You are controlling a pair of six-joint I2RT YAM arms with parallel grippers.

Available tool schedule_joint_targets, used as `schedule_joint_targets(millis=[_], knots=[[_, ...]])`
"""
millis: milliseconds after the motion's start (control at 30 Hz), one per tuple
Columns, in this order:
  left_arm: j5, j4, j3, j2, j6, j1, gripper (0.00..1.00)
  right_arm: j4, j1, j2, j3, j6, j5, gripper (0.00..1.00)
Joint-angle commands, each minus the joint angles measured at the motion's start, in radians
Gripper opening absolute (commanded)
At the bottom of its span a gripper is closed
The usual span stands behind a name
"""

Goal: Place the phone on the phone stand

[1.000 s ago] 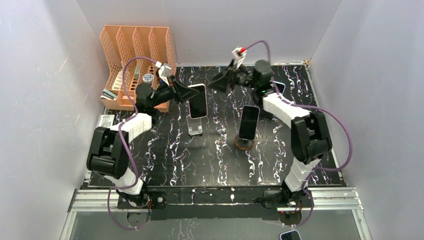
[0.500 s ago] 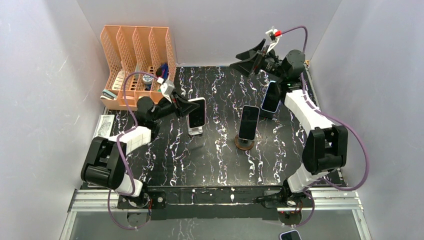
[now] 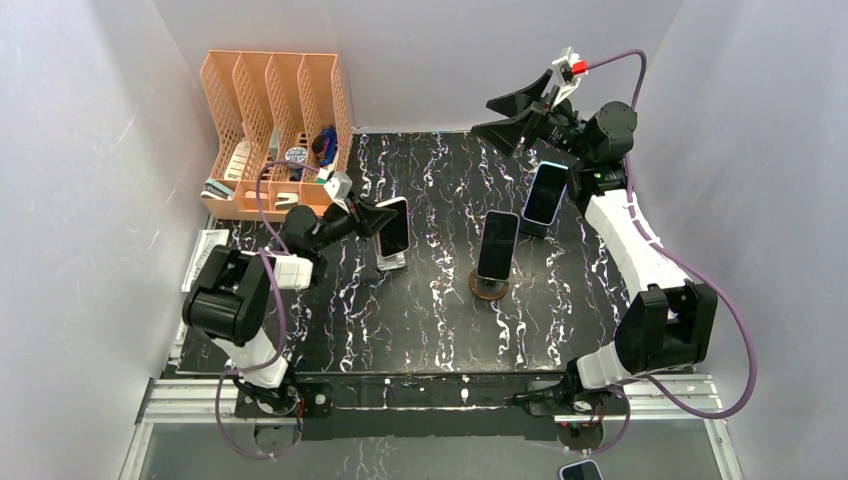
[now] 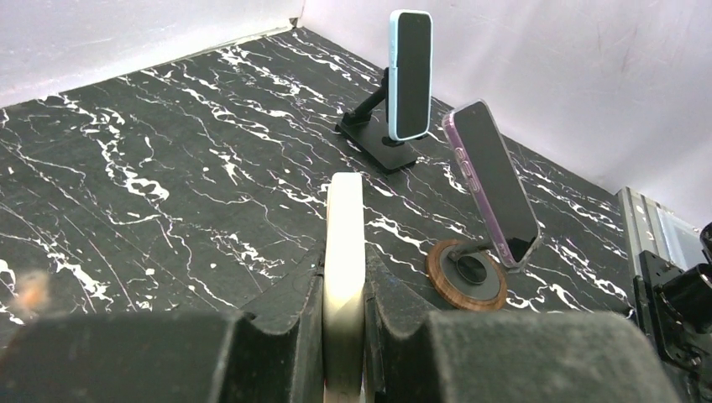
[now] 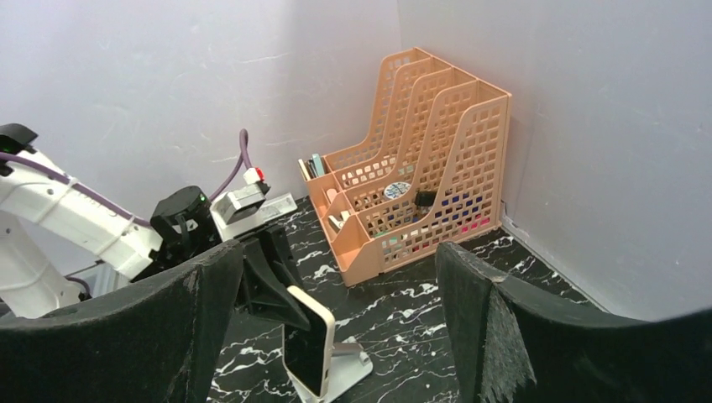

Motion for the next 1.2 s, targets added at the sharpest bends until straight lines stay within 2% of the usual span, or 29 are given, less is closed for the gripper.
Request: schedule_joint_targets(millis=[0,200,433,700,1167], knots=[[-0.004,0.275,0.045,0.078,-0.108,0.026,0.00,0.008,-0.002,-0.005,-0.004,-0.018,0.005,0.92],[0.050,0.420,0.093,0.182,-0.257,0.078,0.00,0.003,-0.003,-0.001,-0.007,-0.023,0.005,0.92],[0.083,0.426,0.112,0.194,-0.278,0.121,0.00,0.007,-0.002,0.017,-0.006,-0.024,0.002,0.92],[-0.054,0.462,0.046,0.145,-0.259,0.093,0.00,0.003,-0.004,0.023,-0.006,-0.026,0.004,0.92],[-0.170,0.463,-0.023,0.090,-0.191,-0.012,0.00,0.001,-0.009,0.022,-0.011,-0.031,-0.002,0.93]])
